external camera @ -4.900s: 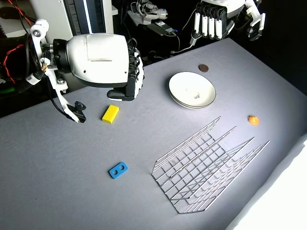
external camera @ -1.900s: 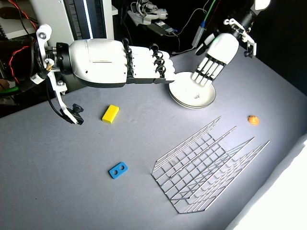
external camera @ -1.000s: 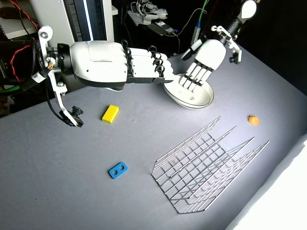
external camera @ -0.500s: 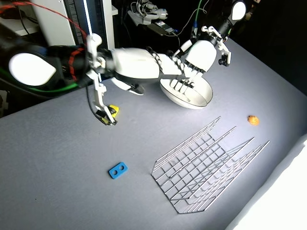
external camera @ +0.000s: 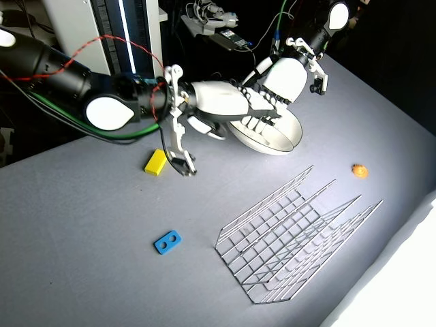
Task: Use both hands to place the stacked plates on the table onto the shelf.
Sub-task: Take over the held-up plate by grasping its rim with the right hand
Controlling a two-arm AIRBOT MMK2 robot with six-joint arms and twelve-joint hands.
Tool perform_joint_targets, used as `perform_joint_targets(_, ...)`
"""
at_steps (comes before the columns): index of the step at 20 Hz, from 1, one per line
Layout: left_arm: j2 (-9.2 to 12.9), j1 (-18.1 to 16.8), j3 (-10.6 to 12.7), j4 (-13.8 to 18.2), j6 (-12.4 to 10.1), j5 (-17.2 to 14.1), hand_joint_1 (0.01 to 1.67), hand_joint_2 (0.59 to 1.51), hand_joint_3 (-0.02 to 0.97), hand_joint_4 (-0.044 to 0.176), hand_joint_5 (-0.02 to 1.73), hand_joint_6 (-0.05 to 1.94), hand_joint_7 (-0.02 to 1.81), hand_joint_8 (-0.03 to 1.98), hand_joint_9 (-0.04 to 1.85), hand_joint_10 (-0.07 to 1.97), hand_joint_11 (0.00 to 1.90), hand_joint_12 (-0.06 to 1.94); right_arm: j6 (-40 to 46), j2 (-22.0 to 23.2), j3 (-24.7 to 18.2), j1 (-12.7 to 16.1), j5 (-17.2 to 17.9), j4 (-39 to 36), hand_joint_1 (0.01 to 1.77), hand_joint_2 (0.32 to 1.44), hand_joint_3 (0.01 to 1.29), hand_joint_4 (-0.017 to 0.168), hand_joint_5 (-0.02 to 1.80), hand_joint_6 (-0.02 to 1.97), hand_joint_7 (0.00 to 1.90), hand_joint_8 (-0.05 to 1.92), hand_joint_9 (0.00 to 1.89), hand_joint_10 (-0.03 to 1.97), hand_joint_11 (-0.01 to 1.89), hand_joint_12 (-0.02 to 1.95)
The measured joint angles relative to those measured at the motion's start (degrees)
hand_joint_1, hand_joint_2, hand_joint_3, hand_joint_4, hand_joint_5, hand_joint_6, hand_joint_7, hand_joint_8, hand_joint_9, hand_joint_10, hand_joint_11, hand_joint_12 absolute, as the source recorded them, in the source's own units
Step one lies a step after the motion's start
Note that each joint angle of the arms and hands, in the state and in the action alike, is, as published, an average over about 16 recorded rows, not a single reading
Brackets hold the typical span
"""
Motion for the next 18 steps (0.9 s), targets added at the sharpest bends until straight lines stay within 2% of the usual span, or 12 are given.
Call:
perform_joint_targets(4,-0.07,0.04,0.18,-0.05,0.0,-0.14,0.02,1.227,0.013,-0.008,0.0,-0.02,0.0,-0.01,0.01,0.0,0.02,-0.01,-0.9,-3.39,2.45,0.56,-1.44,1.3,1.16,1.09,0.02,0.003,0.13,0.02,0.12,0.02,0.12,0.0,0.02,0.43)
perform_joint_targets(8,-0.11,0.07,0.37,-0.06,-0.01,-0.29,0.02,1.226,0.013,-0.008,0.0,-0.02,0.0,-0.01,0.01,0.0,0.02,-0.01,-1.58,-6.17,4.37,0.95,-2.82,2.28,1.15,1.09,0.02,0.003,0.29,0.03,0.29,0.02,0.27,0.01,0.05,0.67)
perform_joint_targets(13,-0.22,0.07,0.65,-0.16,-0.01,-0.45,0.02,1.227,0.013,-0.008,0.0,-0.02,0.0,-0.01,0.01,0.0,0.02,-0.01,-2.58,-8.94,6.06,1.13,-3.81,2.32,1.14,1.08,0.02,0.003,0.52,0.14,0.56,0.03,0.54,0.02,0.21,0.93)
perform_joint_targets(18,-0.3,-0.06,0.98,-0.63,-0.01,-0.62,0.02,1.228,0.013,-0.008,0.0,-0.02,-0.01,-0.01,0.01,0.0,0.02,-0.01,-3.6,-10.45,7.03,1.29,-3.69,2.31,1.14,1.03,0.01,0.009,0.73,0.29,0.78,0.15,0.81,0.02,0.39,1.16)
